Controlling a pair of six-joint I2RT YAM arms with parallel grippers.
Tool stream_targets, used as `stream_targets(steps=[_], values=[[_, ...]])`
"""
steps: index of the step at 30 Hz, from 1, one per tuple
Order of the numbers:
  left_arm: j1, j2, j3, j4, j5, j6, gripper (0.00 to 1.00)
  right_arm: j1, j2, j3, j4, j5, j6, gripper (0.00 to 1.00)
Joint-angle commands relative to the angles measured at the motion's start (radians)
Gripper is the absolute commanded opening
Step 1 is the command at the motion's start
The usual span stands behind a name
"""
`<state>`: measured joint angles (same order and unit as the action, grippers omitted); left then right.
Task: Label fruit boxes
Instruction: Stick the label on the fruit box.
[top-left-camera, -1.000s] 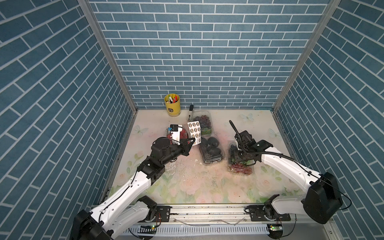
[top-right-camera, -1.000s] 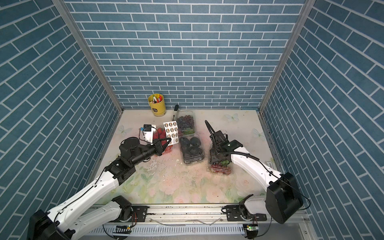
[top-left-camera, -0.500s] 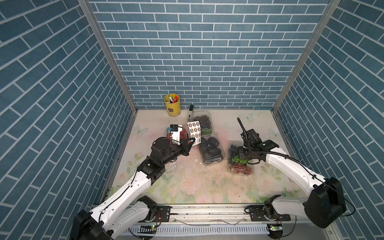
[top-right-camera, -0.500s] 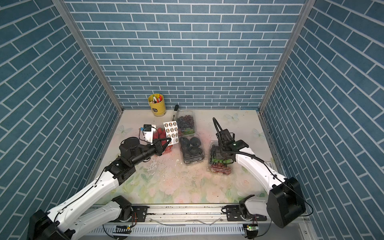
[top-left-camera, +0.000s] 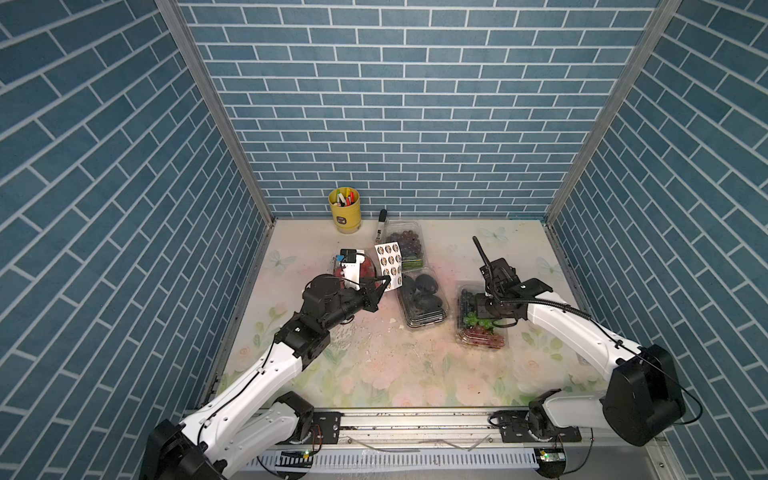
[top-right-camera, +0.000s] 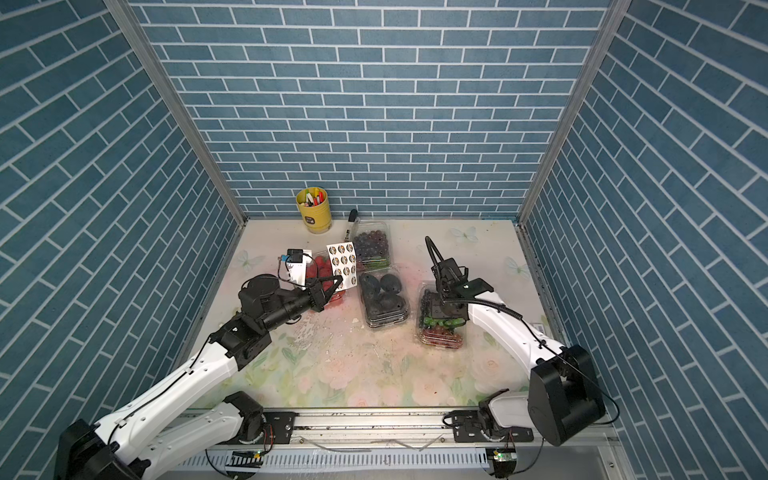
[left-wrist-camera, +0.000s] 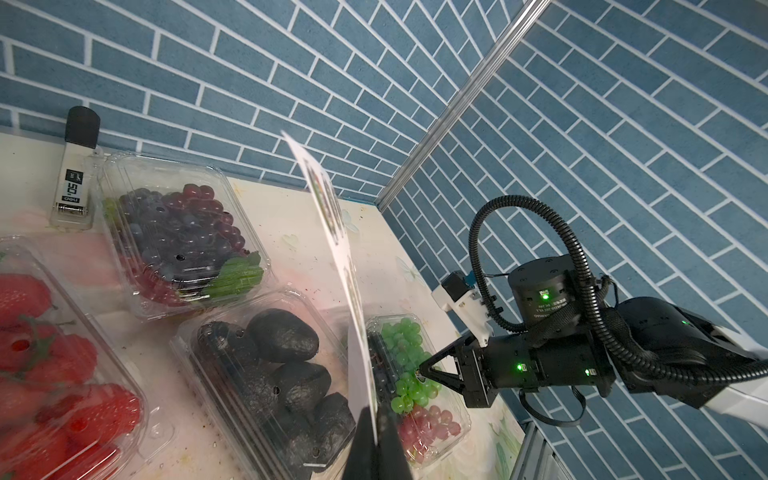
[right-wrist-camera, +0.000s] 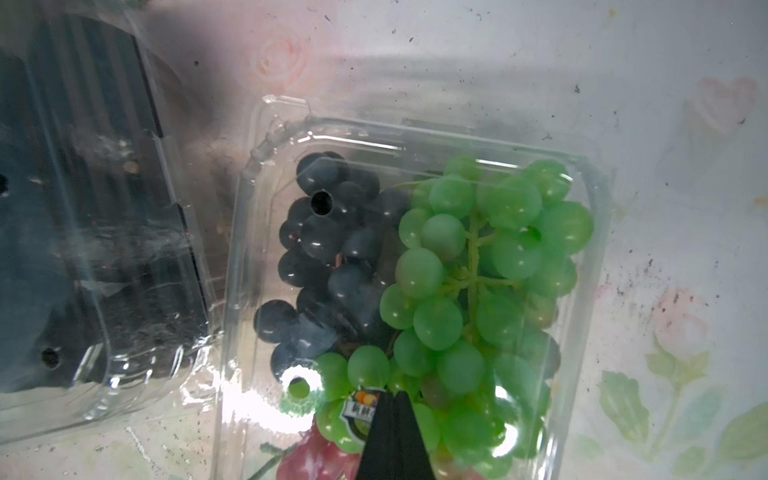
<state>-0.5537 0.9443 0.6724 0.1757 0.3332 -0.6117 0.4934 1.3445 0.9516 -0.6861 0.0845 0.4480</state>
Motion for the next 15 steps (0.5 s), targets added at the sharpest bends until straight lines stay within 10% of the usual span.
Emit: stream_targets(steps=[1, 15], values=[[0.007, 0.001, 0.009, -0.013, -0.003, 0.017, 0.00, -0.006, 0.009, -0.026, -0.016, 0.019, 0.009, 0.00], [0.007, 0.002, 0.006, -0.009, -0.003, 0.015, 0.00, -0.006, -0.057, -0.029, -0.014, 0.022, -0.006, 0.00]])
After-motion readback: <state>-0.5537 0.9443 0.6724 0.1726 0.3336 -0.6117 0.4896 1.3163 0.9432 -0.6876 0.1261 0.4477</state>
